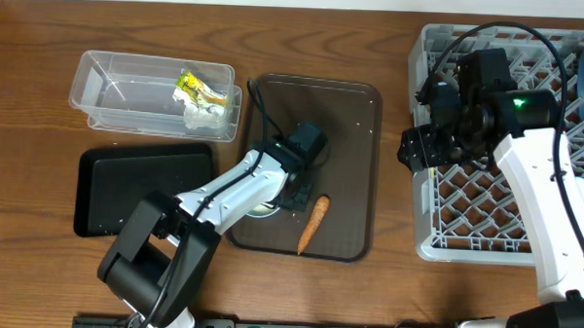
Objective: Sort waste into correct bins and load items into the dishwasher rack
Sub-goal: 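Grasp the white bowl rim with the left gripper and lift it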
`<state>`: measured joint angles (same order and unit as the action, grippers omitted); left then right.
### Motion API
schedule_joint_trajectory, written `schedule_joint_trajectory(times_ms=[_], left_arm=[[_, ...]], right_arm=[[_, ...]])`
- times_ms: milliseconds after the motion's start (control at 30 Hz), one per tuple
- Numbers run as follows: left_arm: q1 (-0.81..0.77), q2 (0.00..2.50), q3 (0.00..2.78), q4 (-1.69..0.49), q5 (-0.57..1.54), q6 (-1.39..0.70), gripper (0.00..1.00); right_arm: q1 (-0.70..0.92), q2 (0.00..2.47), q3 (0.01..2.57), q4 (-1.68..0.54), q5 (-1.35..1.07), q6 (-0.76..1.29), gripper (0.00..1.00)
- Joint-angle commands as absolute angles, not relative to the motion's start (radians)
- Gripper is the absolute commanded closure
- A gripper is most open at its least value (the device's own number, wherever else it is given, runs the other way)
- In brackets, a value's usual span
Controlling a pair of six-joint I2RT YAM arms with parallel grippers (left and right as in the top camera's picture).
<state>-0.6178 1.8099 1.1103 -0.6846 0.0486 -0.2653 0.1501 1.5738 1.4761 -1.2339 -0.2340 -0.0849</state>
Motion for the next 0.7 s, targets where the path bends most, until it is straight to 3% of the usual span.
schedule_joint_trajectory(times_ms=[0, 367, 667], left_arm=[[-0.617, 1.795, 1.118, -0.701, 0.058, -0.266, 0.94], [-0.584, 1.530, 1.147, -0.830, 0.054, -0.244, 0.94], [-0.323, 1.356, 1.147, -0.899, 0.134, -0.237, 0.94]], right_arm=[[0.154, 1.581, 1.477, -1.235, -0.232, -0.103, 0.23], [0.152, 1.581, 1.477, -1.242, -0.205, -0.110, 0.23], [0.152, 1.581, 1.477, -1.242, -0.205, -0.111, 0.23]])
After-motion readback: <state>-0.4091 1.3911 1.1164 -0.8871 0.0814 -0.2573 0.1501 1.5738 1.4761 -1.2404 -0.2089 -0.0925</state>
